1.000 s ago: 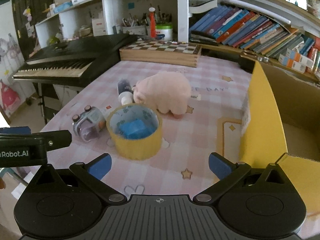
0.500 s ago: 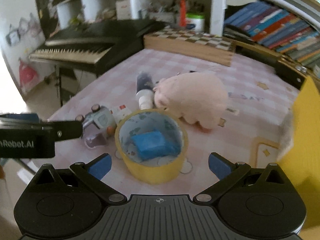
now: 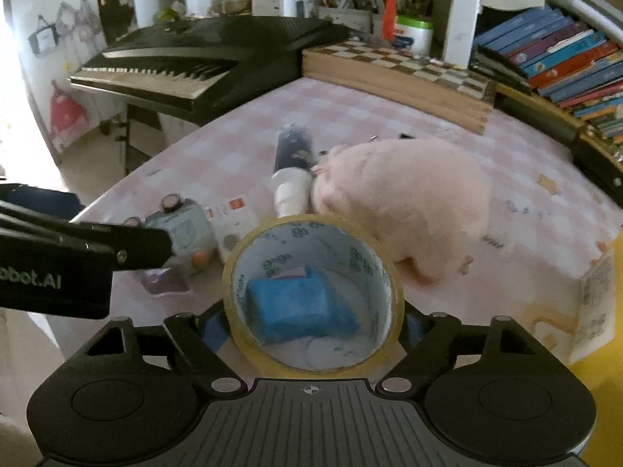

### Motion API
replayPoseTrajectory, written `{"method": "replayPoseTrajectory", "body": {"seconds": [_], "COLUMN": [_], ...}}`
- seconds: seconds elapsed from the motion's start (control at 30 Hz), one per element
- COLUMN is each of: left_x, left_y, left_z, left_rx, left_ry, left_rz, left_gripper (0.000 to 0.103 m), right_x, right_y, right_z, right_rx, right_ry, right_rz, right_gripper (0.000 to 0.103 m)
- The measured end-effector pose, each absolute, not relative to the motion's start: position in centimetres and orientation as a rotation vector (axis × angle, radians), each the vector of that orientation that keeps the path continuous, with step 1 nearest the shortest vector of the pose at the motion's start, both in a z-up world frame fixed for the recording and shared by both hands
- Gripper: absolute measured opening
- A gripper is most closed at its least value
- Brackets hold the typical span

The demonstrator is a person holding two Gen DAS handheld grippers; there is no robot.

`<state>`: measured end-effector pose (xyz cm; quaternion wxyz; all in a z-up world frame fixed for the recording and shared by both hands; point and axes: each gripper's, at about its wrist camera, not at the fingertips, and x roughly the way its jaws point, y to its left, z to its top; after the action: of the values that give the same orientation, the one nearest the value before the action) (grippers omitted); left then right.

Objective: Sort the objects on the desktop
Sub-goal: 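Grasp the yellow tape roll with the right gripper while the left grasps the toy car, then lift the tape roll and toy car and carry both toward the yellow box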

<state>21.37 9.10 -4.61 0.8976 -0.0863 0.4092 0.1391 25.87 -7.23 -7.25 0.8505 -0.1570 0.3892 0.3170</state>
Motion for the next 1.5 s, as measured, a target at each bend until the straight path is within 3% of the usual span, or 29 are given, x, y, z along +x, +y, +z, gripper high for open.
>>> {"method": "replayPoseTrajectory", "body": {"seconds": [0.2,0.37,0.57,0.93,1.13,1.5], "left_x": [21.8,22.5,22.9,24.2,23.5,19.2], "left_y": [9.6,9.6,8.9,7.7,7.9,8.7], "left_z": [-4.4,-4.5,-5.3,-7.6,-6.6,0.5], "left_rx": [-0.192,-0.160,-0.138,-0.049,-0.075,-0.199], "left_ry": [0.836,0.852,0.892,0.932,0.899,0.705], "left_rz": [0.251,0.237,0.182,0.129,0.135,0.096], "left_gripper": [0.096,0.082,0.081,0.046,0.045,0.045], "right_x": [26.2,26.2,26.8,26.6,25.7,22.8], "right_y": [-9.1,-9.7,-10.2,-11.3,-11.7,-13.0], "right_z": [-4.6,-3.7,-3.0,-2.9,-2.2,1.3], "right_rx": [-0.309,-0.301,-0.253,-0.222,-0.224,-0.161], "right_ry": [0.750,0.713,0.714,0.724,0.702,0.639], "right_rz": [0.638,0.628,0.616,0.612,0.607,0.563], "right_gripper": [0.084,0.084,0.084,0.084,0.084,0.084]}}
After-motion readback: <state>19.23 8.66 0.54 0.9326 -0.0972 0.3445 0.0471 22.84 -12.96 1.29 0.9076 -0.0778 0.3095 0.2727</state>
